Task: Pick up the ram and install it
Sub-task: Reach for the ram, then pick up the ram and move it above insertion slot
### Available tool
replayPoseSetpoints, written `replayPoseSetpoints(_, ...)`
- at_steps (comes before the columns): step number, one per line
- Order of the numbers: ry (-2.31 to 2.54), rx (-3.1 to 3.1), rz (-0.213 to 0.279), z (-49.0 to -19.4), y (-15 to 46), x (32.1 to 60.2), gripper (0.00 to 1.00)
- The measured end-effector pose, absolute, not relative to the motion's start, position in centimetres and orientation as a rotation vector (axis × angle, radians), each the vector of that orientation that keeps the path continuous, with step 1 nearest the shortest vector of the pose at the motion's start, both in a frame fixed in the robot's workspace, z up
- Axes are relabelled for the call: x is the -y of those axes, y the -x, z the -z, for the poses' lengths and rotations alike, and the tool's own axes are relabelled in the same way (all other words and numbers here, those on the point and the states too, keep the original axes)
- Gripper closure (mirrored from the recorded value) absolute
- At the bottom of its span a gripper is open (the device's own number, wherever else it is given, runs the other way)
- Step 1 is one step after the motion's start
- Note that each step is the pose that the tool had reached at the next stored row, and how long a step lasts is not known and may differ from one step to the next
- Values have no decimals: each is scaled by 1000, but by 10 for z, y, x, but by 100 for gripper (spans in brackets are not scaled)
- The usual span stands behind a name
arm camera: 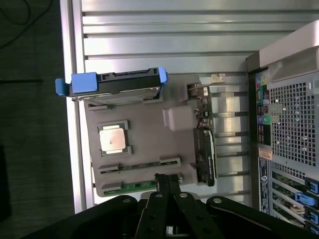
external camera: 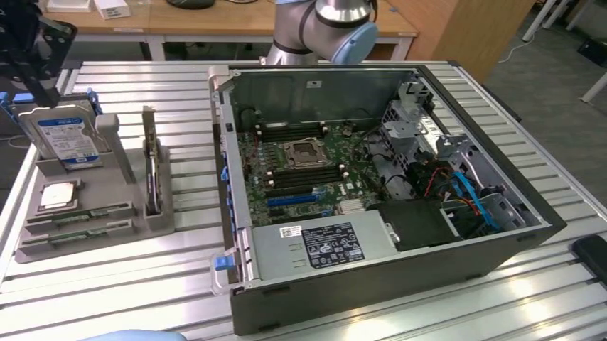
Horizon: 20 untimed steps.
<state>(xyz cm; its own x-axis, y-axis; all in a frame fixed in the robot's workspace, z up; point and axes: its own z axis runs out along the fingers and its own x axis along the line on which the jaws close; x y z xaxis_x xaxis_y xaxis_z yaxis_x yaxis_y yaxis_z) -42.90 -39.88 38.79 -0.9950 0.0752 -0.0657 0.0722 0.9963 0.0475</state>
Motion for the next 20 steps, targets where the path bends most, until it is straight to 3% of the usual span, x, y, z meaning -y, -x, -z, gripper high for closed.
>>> replayPoseSetpoints(20,-114,-3073,-69,-387,451,399,90)
